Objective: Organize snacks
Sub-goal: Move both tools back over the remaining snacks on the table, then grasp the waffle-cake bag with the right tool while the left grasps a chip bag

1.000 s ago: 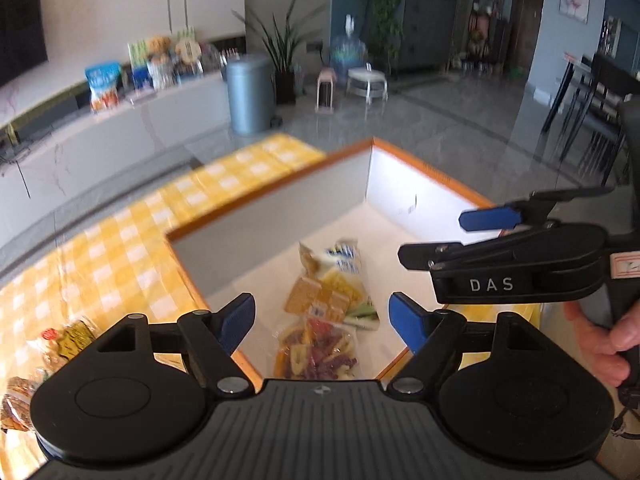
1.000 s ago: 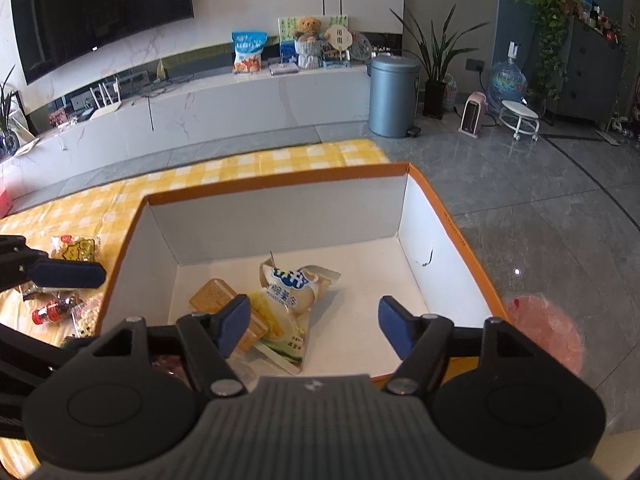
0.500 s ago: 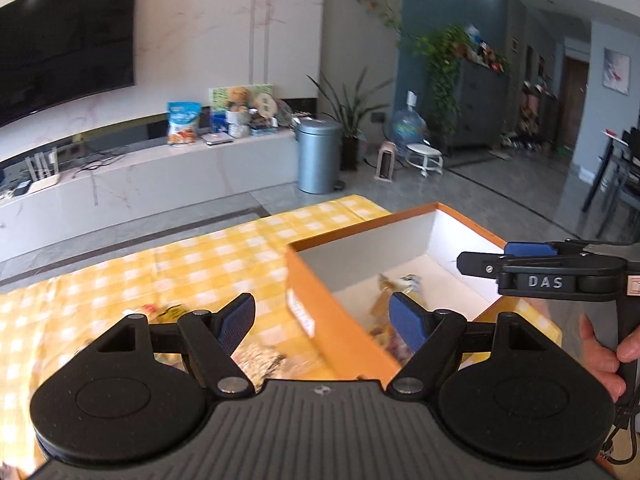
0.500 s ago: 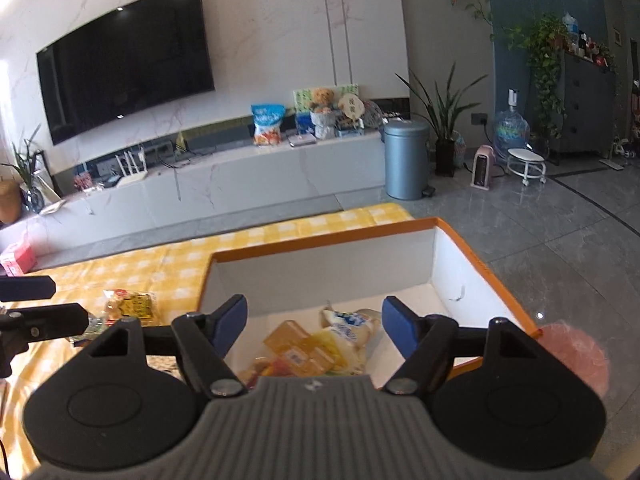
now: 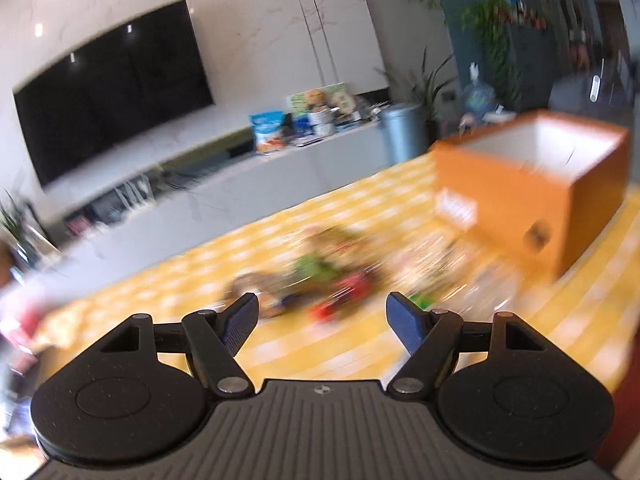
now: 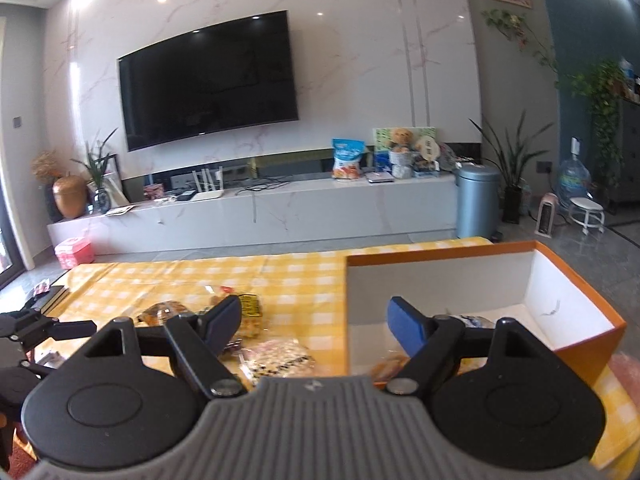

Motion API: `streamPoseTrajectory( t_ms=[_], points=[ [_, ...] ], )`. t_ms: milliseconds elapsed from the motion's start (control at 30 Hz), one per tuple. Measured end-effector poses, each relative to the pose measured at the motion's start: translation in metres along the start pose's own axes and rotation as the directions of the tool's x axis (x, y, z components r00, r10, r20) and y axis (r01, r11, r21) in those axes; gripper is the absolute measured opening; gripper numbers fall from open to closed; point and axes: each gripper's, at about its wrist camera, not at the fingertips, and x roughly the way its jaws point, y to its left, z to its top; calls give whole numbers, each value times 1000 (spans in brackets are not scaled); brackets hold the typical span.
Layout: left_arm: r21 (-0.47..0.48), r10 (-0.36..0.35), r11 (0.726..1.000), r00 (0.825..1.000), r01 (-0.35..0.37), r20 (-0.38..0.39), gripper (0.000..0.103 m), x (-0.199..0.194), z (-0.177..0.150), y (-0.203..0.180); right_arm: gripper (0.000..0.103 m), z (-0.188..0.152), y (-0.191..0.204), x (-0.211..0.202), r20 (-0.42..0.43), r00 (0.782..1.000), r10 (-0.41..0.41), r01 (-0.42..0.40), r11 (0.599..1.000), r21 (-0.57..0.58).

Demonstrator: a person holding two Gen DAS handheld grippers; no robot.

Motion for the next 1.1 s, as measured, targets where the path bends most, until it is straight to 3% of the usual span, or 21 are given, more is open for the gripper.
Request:
streamPoseTrajectory(
  t_ms=[233,667,867,1100],
  points=[
    [139,110,985,994,-105,-24,86,9,-44,50,79,-4,35,16,-40,999,35,-37,998,-48],
    [182,157,972,986,-146,-53,85,28,-79,93,79,-14,76,52,-118,992,39,-52,992,-111],
    [189,228,954,973,-231,37,85,24,-58,106,79,-16,85,67,-139,990,38,-55,991,-123],
    [154,178,970,981,-188,76,88,30,-15,120,79,-15,92,102,-189,982,12,-42,987,-155]
  ],
)
